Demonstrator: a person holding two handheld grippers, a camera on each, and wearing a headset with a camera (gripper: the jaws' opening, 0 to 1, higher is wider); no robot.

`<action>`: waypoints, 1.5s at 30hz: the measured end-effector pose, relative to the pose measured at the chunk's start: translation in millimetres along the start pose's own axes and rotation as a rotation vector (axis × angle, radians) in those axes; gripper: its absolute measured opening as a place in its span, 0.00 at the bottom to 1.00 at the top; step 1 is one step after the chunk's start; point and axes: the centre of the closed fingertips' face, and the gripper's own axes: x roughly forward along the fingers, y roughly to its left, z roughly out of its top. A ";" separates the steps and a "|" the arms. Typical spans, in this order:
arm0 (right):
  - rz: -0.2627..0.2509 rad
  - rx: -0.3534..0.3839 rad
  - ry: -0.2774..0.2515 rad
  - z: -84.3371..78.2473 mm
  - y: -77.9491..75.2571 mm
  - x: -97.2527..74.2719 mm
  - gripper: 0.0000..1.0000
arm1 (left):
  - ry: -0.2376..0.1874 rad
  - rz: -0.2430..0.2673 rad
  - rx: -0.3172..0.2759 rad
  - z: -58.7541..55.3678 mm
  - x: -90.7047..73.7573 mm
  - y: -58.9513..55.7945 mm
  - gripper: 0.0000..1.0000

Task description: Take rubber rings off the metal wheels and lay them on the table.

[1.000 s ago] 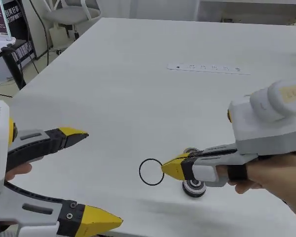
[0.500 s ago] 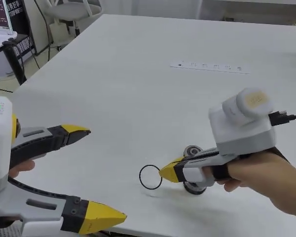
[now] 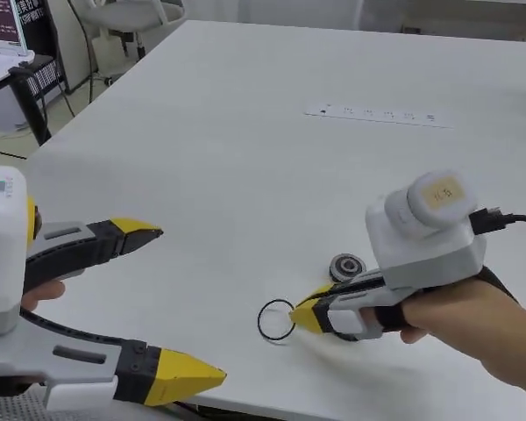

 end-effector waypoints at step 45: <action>-0.100 -0.074 -0.138 -8.8 -37.3 -83.7 0.25 | -0.102 -0.091 0.133 72.9 14.9 -7.8 0.86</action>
